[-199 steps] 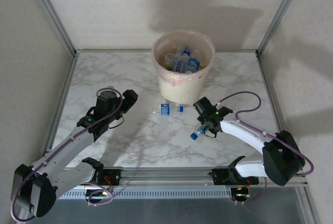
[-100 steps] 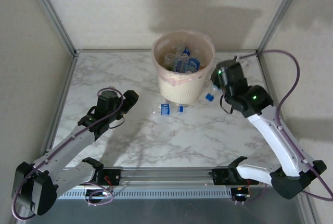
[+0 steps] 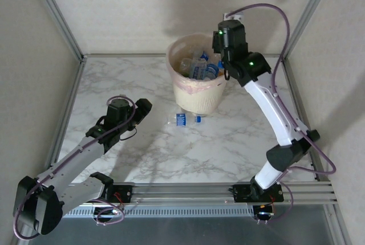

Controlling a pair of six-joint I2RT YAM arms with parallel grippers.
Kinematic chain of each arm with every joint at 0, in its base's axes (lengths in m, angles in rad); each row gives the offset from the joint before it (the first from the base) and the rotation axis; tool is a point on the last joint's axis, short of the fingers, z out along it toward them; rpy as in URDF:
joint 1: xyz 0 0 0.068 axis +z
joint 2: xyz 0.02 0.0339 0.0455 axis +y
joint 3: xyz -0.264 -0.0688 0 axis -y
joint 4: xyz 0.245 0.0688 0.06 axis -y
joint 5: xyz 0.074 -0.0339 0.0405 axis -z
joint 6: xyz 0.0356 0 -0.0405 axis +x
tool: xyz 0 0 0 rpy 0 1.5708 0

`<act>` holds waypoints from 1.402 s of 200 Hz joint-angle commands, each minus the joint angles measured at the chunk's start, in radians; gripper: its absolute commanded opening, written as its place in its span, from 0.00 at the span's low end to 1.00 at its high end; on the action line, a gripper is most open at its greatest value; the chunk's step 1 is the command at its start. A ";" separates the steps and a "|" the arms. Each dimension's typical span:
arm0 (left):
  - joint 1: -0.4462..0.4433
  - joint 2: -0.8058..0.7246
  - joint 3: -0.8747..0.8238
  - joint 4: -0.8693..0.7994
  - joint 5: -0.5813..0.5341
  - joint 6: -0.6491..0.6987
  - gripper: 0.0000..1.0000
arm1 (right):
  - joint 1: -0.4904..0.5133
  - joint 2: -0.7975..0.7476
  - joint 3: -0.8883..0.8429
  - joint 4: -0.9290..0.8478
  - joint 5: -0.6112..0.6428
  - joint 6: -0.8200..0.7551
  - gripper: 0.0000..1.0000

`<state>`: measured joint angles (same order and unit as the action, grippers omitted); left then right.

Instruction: Put the plastic bottles in the bin

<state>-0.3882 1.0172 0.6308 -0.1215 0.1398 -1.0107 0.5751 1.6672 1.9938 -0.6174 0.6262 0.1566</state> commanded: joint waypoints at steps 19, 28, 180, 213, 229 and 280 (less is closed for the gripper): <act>0.011 0.026 -0.002 0.036 0.015 -0.006 0.88 | -0.019 0.032 0.030 0.027 -0.054 -0.072 0.56; 0.012 0.030 -0.002 0.037 0.015 -0.004 0.88 | -0.020 0.032 0.014 0.023 -0.073 -0.075 0.60; -0.011 0.024 -0.009 0.015 0.022 -0.088 0.86 | -0.019 -0.079 -0.021 -0.099 -0.113 0.142 0.56; -0.068 0.043 -0.025 0.045 0.006 -0.146 0.85 | -0.021 -0.036 0.017 -0.189 -0.112 0.214 0.48; -0.101 0.053 -0.032 0.057 -0.007 -0.175 0.84 | -0.031 -0.020 0.004 -0.182 -0.125 0.227 0.46; -0.157 0.057 -0.089 0.092 -0.040 -0.285 0.83 | -0.098 0.056 -0.019 -0.136 -0.225 0.246 0.42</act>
<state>-0.5243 1.0702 0.5690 -0.0616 0.1387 -1.2163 0.5022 1.6901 1.9915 -0.7712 0.4557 0.3740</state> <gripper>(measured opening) 0.829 0.429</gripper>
